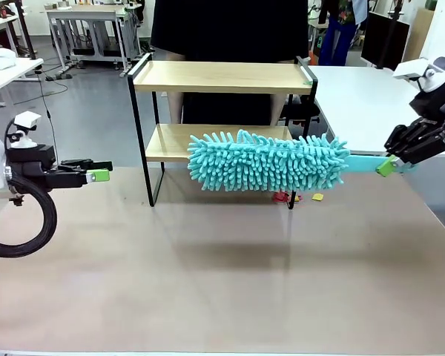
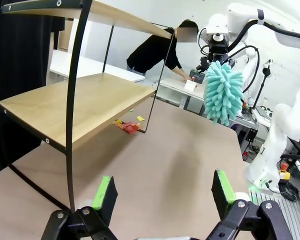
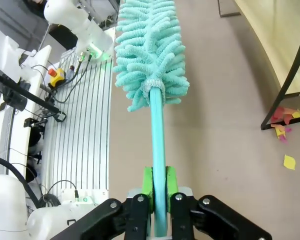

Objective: Clean the shelf.
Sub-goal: Hand the Duster back to the human.

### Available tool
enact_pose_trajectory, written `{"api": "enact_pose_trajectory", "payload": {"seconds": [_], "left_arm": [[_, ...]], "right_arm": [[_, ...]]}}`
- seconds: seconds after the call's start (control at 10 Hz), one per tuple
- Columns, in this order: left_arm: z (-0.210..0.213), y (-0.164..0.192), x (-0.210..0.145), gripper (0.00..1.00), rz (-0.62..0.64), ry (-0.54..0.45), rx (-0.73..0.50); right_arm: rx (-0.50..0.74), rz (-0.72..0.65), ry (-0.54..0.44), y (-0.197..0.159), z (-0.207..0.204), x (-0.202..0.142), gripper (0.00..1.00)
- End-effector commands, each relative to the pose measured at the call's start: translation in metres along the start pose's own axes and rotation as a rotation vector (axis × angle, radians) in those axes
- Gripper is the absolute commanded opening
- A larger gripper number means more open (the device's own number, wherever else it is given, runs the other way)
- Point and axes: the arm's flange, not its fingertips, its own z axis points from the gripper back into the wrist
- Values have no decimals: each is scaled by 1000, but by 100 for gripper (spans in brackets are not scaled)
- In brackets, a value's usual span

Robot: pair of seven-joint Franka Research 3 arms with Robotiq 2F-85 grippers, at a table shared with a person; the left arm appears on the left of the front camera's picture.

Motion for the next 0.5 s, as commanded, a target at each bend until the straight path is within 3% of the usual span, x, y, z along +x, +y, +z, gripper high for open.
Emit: {"api": "enact_pose_trajectory", "payload": {"seconds": [0.0,0.4], "left_arm": [[1,3,1,100,-6,-17,-15],[-15,-7,2,100,-27,-31,-13]], "right_arm": [[3,0,1,2,1,-1,13],[-34,39,-10,-2,-8,-1,13]]}}
